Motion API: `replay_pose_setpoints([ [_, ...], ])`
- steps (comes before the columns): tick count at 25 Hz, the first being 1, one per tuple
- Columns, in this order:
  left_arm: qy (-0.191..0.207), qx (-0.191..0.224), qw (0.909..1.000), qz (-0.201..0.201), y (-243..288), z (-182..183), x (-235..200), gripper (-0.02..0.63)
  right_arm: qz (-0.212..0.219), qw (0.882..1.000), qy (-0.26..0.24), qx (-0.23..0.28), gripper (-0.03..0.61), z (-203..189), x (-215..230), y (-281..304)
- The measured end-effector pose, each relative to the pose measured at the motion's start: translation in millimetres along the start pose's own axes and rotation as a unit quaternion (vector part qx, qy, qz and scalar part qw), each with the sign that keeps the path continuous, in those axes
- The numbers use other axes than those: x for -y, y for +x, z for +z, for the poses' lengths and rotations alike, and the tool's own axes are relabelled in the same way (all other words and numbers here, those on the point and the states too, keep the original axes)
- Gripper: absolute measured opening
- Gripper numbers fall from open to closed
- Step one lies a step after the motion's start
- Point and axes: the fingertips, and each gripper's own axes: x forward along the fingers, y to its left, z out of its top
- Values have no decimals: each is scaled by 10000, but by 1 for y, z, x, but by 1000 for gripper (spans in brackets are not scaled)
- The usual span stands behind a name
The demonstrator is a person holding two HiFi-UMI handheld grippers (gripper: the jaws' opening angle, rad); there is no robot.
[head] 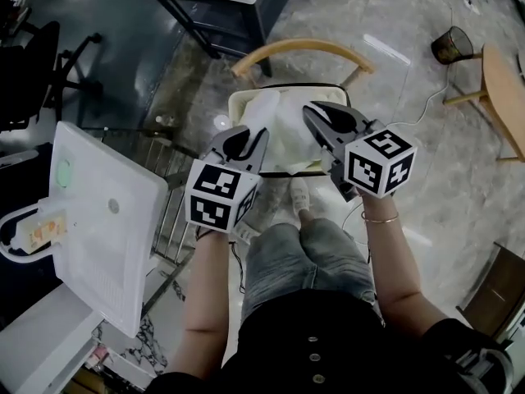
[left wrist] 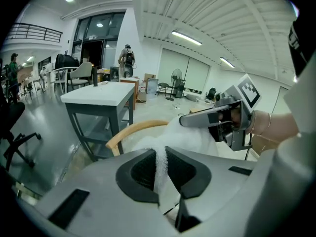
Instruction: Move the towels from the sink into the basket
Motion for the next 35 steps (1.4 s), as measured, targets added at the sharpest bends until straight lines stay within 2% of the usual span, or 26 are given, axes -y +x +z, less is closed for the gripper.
replay_pose_setpoints([
  [3, -120, -242, 9995, 174, 14, -19, -11, 35, -88, 9999, 0, -103, 43, -14, 12, 12],
  [6, -256, -559, 9975, 343, 22, -42, -16, 38, -330, 9983, -190, -440, 52, -36, 25, 18],
  [7, -300, -618, 9969, 376, 24, -47, -17, 53, -424, 9971, -280, -570, 60, -42, 29, 20],
  [10, -444, -701, 9955, 446, 28, -59, -18, 155, -552, 9946, -397, -785, 109, -53, 37, 19],
  [12, -490, -757, 9946, 520, 29, -64, -19, 167, -593, 9943, -399, -790, 157, -54, 40, 15],
  [14, -452, -856, 9934, 616, 28, -69, -22, 180, -620, 9940, -426, -796, 172, -54, 43, 12],
  [18, -131, -1183, 9898, 780, 23, -73, -25, 209, -571, 9942, -401, -821, 172, -57, 42, 9],
  [20, 203, -1383, 9856, 947, 18, -74, -28, 210, -534, 9945, -383, -817, 172, -56, 40, 8],
  [23, 875, -1652, 9732, 1340, 9, -74, -37, 213, -509, 9953, -387, -723, 162, -53, 37, 7],
  [24, 1035, -1665, 9700, 1436, 7, -70, -39, 215, -504, 9955, -394, -695, 158, -52, 36, 7],
  [26, 1105, -1561, 9705, 1469, 5, -62, -39, 218, -475, 9957, -406, -682, 156, -51, 34, 6],
  [35, 459, -898, 9853, 1376, -5, -40, -29, 218, -197, 9963, -496, -678, 166, -40, 21, -1],
])
